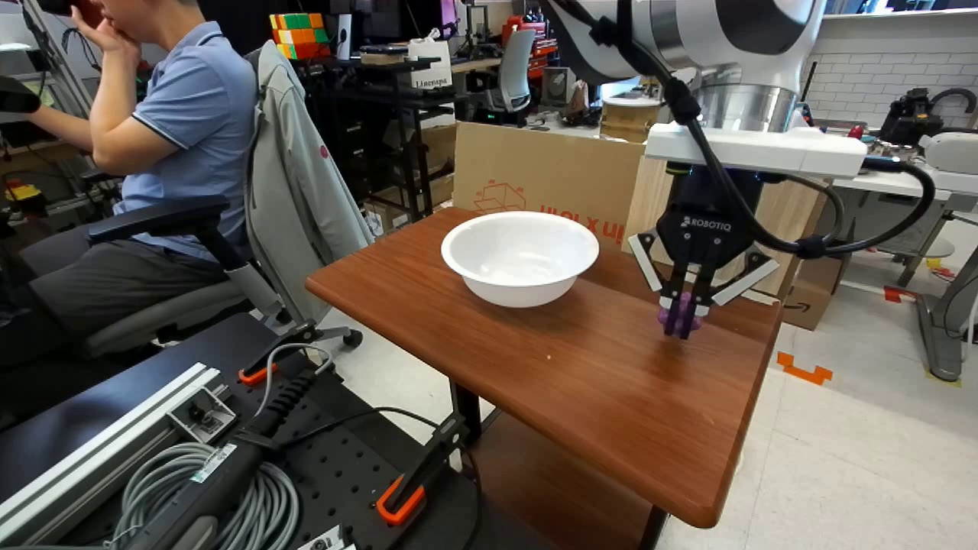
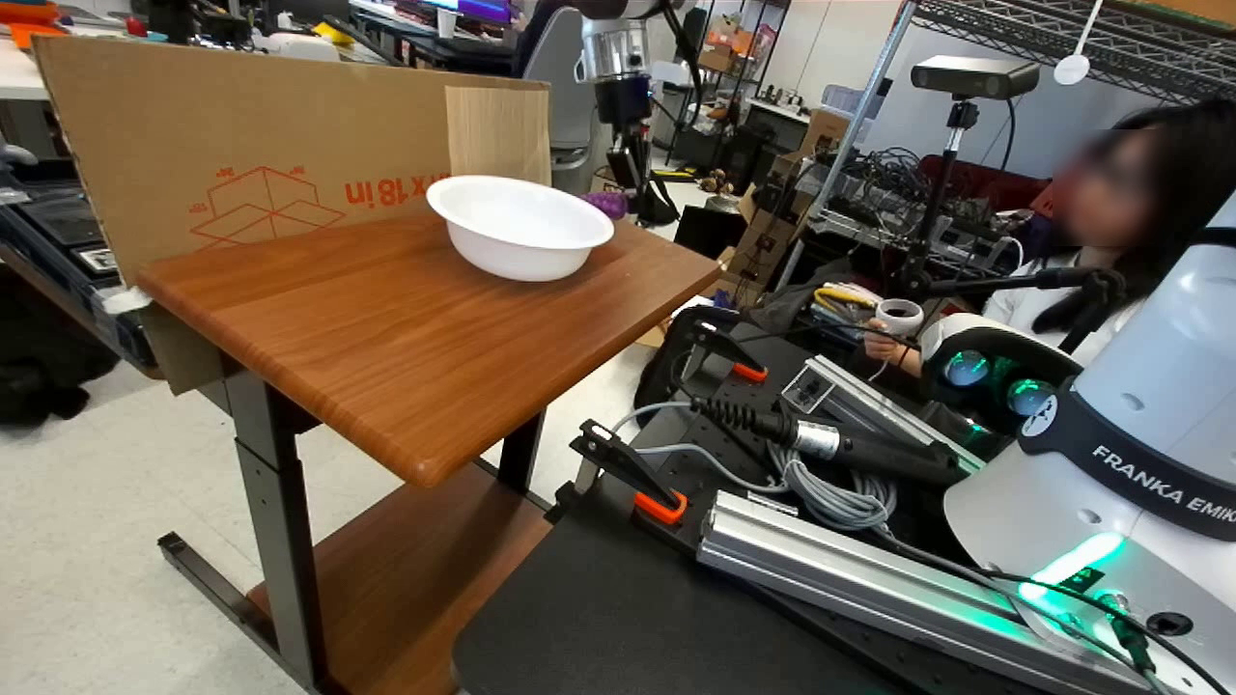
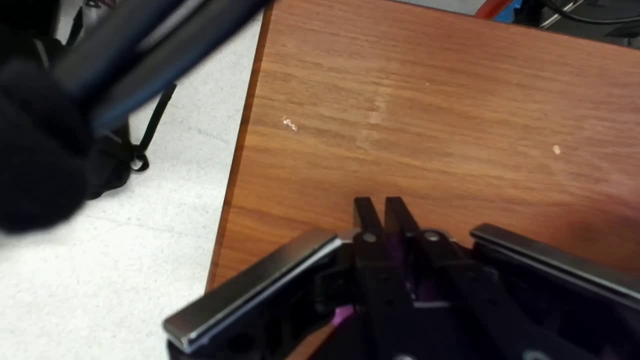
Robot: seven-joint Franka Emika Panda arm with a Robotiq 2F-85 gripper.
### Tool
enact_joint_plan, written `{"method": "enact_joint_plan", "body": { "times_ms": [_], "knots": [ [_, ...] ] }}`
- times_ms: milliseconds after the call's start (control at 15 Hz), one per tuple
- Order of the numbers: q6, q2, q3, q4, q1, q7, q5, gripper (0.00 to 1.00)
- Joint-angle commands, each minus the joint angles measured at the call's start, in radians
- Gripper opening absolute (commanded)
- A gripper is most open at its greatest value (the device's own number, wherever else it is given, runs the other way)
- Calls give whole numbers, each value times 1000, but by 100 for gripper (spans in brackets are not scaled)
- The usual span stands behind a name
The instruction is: Put the purple thing in the bowl
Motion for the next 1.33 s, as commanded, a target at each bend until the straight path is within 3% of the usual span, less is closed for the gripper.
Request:
{"method": "enact_joint_plan", "body": {
  "times_ms": [0,333,600,1000,1267],
  "knots": [
    [125,-178,20,-200,-10,-35,-10,2],
    [253,-394,38,-424,23,-62,-15,2],
    [260,-504,79,-518,112,-35,-26,2],
    [201,-422,141,-448,255,87,-32,2],
    [185,-344,137,-437,285,134,-38,2]
  ]
}}
